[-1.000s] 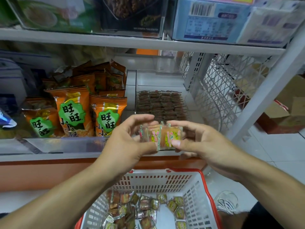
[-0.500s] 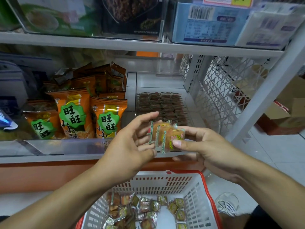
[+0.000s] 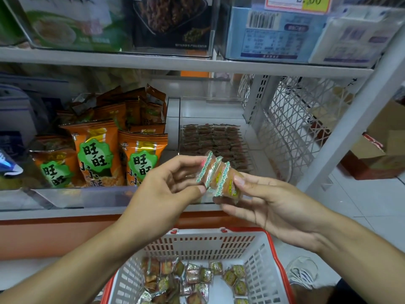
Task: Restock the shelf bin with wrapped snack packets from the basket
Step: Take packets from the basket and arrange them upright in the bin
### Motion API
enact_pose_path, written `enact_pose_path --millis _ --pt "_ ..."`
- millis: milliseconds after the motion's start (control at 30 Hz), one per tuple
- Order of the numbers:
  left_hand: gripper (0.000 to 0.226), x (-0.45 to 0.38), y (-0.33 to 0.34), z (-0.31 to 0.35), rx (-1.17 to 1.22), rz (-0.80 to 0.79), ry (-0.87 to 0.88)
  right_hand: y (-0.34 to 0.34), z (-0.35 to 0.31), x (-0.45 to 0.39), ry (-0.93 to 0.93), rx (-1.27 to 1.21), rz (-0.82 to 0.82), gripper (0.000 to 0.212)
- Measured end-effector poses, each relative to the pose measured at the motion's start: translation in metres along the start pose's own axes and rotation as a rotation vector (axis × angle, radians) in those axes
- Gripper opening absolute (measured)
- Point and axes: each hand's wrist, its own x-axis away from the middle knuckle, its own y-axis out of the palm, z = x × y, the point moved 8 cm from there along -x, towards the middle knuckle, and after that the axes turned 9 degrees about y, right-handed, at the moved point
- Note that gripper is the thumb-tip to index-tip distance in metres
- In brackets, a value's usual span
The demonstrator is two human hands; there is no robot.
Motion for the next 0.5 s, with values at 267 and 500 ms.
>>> enact_pose_path --millis 267,500 --pt "0.015 0.006 0.015 -0.018 -0.1 0.07 -0.129 -0.004 -0.005 -0.005 -0.14 0.04 0.134 0.052" --pt "0.074 0.0 0.049 -0.027 -0.212 -0.235 -0.146 -0.011 -0.03 0.002 -0.358 0.351 0.356 0.059"
